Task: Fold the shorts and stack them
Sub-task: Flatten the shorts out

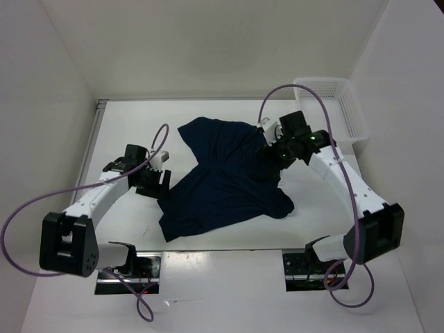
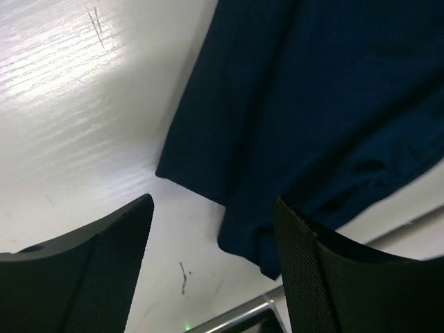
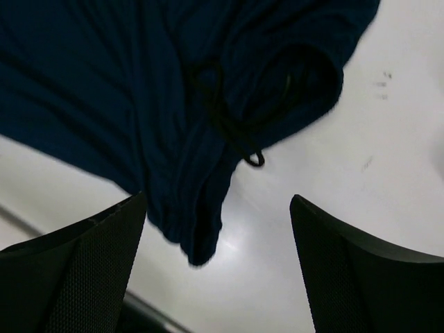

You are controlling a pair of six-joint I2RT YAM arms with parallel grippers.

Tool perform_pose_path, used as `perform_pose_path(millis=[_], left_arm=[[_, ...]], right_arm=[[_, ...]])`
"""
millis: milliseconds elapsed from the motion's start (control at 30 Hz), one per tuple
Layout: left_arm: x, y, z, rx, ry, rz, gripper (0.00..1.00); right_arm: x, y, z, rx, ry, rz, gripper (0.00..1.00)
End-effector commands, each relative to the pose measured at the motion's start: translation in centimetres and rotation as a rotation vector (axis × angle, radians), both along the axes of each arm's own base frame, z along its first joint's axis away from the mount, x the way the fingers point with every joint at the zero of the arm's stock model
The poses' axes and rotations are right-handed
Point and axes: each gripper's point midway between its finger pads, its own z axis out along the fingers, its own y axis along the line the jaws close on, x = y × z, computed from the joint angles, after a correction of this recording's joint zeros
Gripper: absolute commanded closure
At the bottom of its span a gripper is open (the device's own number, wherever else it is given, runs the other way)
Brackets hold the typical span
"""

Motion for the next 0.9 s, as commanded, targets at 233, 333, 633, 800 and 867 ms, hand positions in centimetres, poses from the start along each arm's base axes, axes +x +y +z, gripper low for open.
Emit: perform_pose_path(millis=[233,333,633,800,867], left_arm=[[4.0,2.0,-4.0,0.21,-0.062,0.044,0.34],[4.8,2.4,-5.3,0.232,-0.076,0.058,0.39],[1.1,0.2,-8.8,0.216,0.069,-0.051,0.5],[1.7,0.4,-9.5,0.228,0.044,-0.041,1.0],[2.8,0.7,-9.4,0.244,0.004,-0.026,1.0]], right_arm=[[5.0,3.5,-4.3,-0.028,-0.106,0.007,0.12],[4.7,3.7,-5.0,-0.022,-0.082,0.018,0.12],[5.1,2.7,-6.8,-0.092,-0.11,-0.006,0.12],[4.1,1.9,-8.1,-0.131,-0.089,0.02,0.12],[4.1,1.6,-8.4,-0.146,-0.093,0.026,0.12]])
